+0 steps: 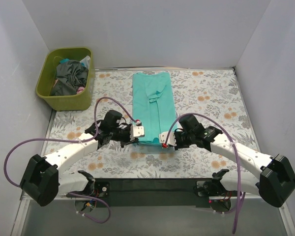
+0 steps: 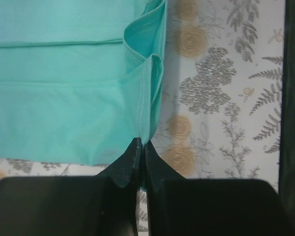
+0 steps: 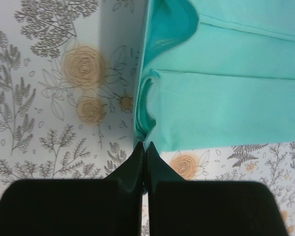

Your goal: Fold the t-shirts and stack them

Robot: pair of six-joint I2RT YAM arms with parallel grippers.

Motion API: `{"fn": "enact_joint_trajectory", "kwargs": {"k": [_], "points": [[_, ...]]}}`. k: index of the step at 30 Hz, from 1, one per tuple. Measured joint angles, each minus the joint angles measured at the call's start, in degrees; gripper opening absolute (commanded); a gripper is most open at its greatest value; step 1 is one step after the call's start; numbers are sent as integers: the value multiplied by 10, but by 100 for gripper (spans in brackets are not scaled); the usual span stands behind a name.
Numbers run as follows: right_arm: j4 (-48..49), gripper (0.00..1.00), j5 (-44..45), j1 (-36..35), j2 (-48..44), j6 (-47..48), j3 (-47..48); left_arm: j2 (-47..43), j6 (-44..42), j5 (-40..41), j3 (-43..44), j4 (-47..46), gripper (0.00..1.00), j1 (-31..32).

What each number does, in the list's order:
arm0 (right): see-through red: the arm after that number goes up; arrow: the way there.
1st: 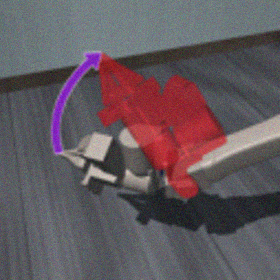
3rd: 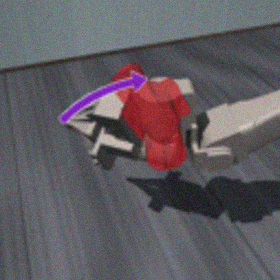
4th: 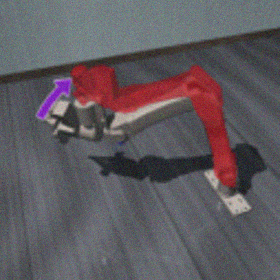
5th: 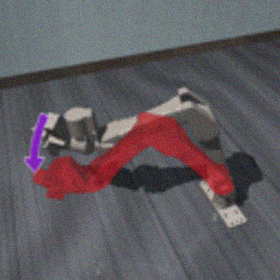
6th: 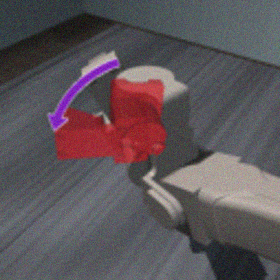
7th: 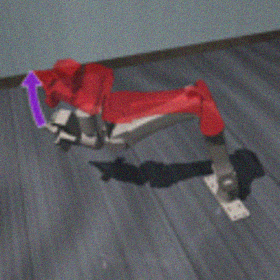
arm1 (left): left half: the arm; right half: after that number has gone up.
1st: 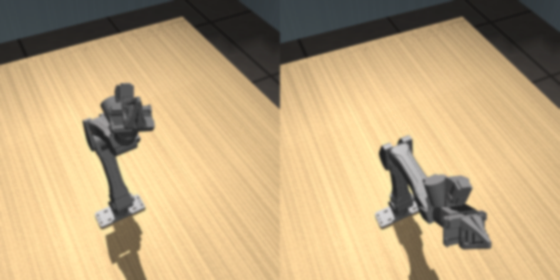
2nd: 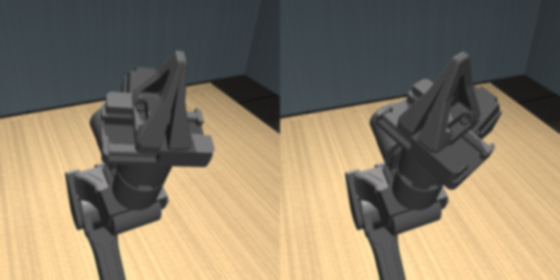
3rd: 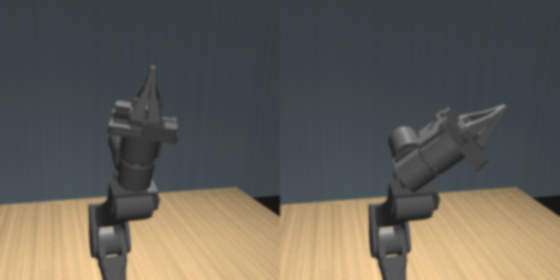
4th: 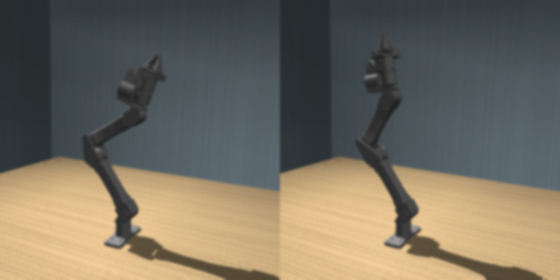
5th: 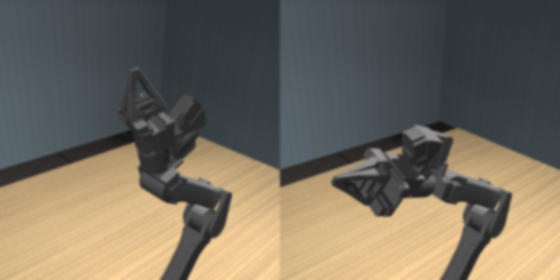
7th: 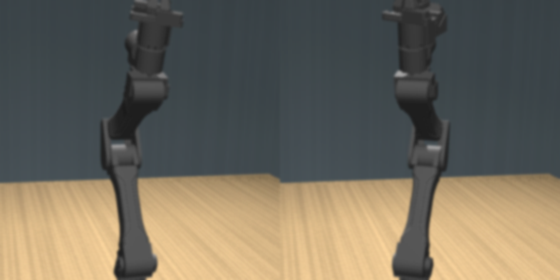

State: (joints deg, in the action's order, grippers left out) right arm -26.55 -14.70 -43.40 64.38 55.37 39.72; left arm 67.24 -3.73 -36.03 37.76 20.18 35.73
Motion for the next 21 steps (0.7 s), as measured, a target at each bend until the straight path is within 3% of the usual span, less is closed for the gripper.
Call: {"fn": "enact_joint_trajectory", "kwargs": {"k": [8,21], "points": [[10,1,4,71,108,38,87,122,-27,-7,114,-25,0,-102],[45,1,-14,160,315,83,267,290,-50,-1,203,-114,0,-158]]}}
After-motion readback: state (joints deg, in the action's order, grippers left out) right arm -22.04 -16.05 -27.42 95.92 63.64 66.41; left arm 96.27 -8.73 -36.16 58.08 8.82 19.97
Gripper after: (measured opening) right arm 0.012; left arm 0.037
